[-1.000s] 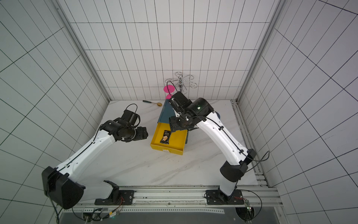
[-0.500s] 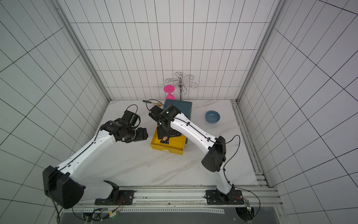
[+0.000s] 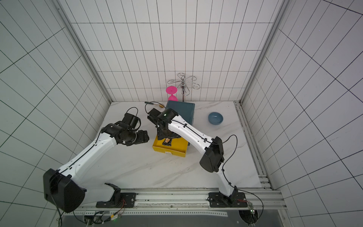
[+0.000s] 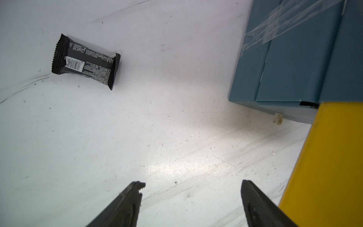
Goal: Take the cookies out of the drawer
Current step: Pick up the cookie from the drawer.
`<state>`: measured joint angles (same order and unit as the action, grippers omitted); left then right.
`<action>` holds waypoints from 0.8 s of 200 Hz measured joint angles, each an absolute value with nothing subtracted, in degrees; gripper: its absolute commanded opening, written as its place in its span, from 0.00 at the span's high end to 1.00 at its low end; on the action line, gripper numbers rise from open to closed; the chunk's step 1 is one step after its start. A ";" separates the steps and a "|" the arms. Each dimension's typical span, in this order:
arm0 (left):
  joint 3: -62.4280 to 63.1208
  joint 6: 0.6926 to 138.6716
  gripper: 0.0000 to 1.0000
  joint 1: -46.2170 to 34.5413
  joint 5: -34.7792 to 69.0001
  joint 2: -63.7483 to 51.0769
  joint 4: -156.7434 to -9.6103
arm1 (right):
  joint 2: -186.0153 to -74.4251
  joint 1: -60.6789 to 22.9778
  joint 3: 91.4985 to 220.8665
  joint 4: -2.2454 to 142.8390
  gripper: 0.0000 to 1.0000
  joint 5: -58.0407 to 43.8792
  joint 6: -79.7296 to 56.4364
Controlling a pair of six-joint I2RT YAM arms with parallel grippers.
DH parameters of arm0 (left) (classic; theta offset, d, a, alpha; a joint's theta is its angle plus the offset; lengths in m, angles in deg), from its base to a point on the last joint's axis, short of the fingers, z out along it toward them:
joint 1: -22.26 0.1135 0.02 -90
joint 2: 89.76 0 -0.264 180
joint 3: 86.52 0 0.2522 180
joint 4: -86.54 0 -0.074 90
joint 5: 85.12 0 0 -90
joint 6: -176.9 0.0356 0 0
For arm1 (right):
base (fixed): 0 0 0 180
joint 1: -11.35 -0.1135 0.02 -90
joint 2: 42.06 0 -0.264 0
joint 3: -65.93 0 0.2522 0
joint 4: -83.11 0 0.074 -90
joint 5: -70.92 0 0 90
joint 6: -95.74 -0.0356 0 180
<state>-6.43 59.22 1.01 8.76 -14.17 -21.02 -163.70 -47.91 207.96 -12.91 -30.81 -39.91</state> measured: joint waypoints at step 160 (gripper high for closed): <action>-7.24 59.96 0.17 2.45 9.22 -16.01 -21.15 | -163.90 -47.91 207.35 -11.01 0.61 -33.52 -39.39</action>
<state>-7.24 59.96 2.45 9.22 -16.01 -21.15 -163.90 -47.91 207.35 -11.01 -33.52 -39.39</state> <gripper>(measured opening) 0.829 0.411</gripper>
